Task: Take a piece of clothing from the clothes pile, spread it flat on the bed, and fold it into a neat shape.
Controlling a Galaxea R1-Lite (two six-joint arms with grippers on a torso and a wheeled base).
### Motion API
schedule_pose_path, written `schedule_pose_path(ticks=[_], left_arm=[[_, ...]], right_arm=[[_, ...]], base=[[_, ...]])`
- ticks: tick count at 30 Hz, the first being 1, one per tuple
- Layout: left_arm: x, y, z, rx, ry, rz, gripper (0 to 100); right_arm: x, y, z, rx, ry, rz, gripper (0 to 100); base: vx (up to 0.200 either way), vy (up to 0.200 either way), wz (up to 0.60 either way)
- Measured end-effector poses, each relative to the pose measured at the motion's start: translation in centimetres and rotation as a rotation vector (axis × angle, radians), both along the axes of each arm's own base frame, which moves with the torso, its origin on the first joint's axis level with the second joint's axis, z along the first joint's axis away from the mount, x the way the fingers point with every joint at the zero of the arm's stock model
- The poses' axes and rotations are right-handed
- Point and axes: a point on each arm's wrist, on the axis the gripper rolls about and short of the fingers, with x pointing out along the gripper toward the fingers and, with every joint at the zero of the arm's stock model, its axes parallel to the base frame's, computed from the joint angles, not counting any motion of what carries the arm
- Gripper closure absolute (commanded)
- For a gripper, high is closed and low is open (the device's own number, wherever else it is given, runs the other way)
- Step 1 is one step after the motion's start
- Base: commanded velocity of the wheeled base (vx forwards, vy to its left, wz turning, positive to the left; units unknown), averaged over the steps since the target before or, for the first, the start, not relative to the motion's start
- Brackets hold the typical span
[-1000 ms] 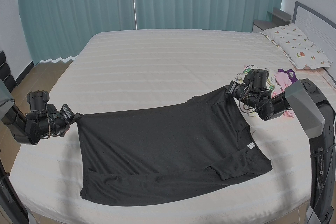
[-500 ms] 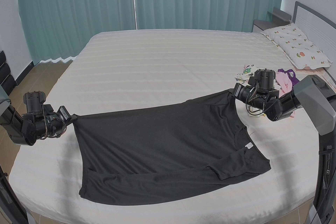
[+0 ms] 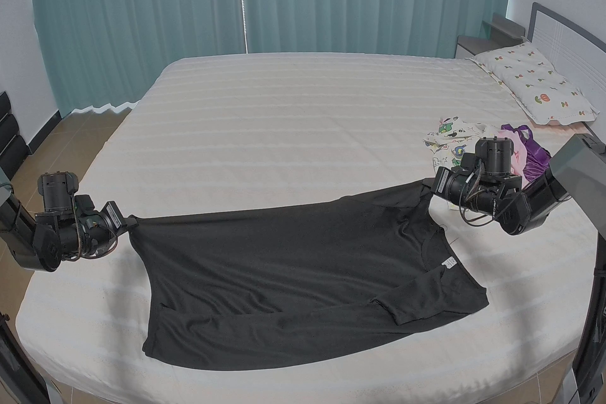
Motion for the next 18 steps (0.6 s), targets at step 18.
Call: schedule_pose_path(ticks=[18], left_arm=[[-3.3, -0.7, -1.8, 0.137, 0.073, -0.055, 100]], right_arm=[[-6.0, -1.0, 0.7, 0.002, -0.002, 0.058, 100]], base=[[0.000, 0.000, 0.00]])
